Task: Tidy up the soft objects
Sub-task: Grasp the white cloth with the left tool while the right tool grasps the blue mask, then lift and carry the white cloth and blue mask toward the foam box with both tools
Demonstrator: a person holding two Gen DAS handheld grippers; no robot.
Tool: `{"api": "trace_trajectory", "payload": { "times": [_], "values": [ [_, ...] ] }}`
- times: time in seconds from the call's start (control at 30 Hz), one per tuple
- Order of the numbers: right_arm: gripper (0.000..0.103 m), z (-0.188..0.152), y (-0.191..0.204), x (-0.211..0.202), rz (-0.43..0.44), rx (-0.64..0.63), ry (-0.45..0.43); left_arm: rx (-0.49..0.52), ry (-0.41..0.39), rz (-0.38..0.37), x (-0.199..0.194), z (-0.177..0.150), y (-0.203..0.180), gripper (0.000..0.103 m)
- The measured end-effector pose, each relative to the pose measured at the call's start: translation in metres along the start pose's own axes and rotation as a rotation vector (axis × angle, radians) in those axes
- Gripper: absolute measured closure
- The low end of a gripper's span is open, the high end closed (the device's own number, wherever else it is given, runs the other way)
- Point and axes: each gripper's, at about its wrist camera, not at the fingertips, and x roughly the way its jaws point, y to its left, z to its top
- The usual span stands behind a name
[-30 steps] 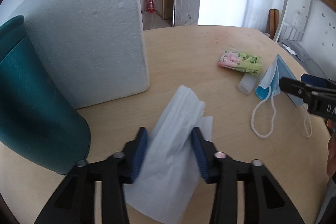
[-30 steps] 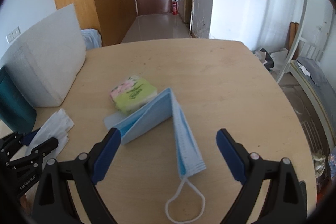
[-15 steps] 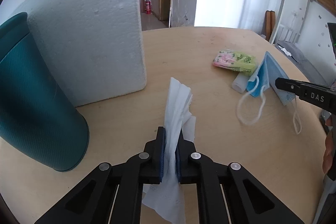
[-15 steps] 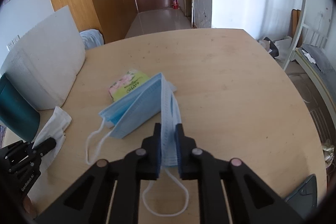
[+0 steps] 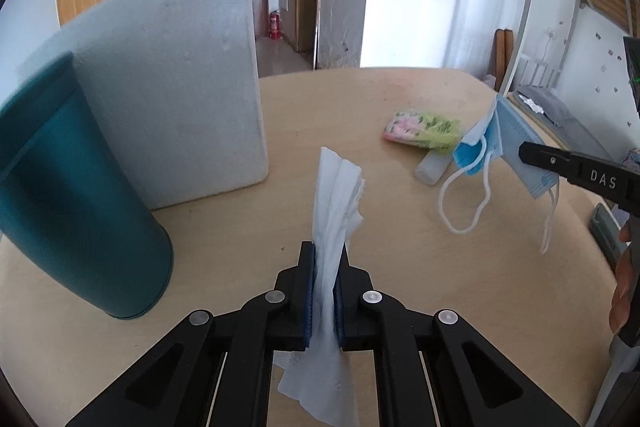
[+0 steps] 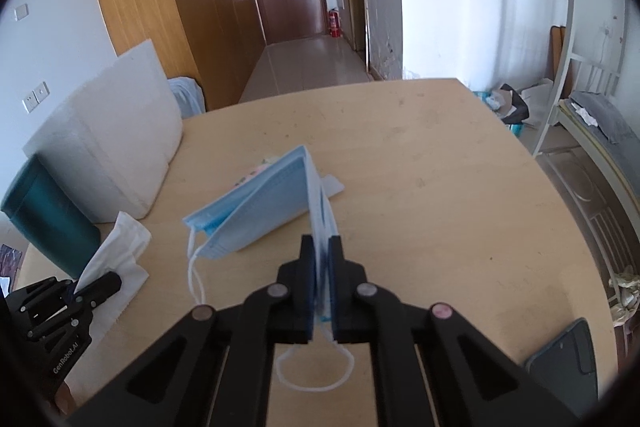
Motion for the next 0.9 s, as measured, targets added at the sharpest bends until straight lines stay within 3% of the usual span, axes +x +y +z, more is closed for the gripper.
{"api": "trace_trajectory", "payload": {
  "times": [0.5, 0.9],
  "values": [
    [0.095, -0.023, 0.007, -0.046, 0.010, 0.003, -0.049, 0.002, -0.074, 0.001, -0.054, -0.010, -0.004, 0.094],
    [0.095, -0.049, 0.020, -0.093, 0.022, -0.010, -0.098, 0.013, -0.132, 0.004, -0.101, -0.039, -0.011, 0.094]
  ]
}}
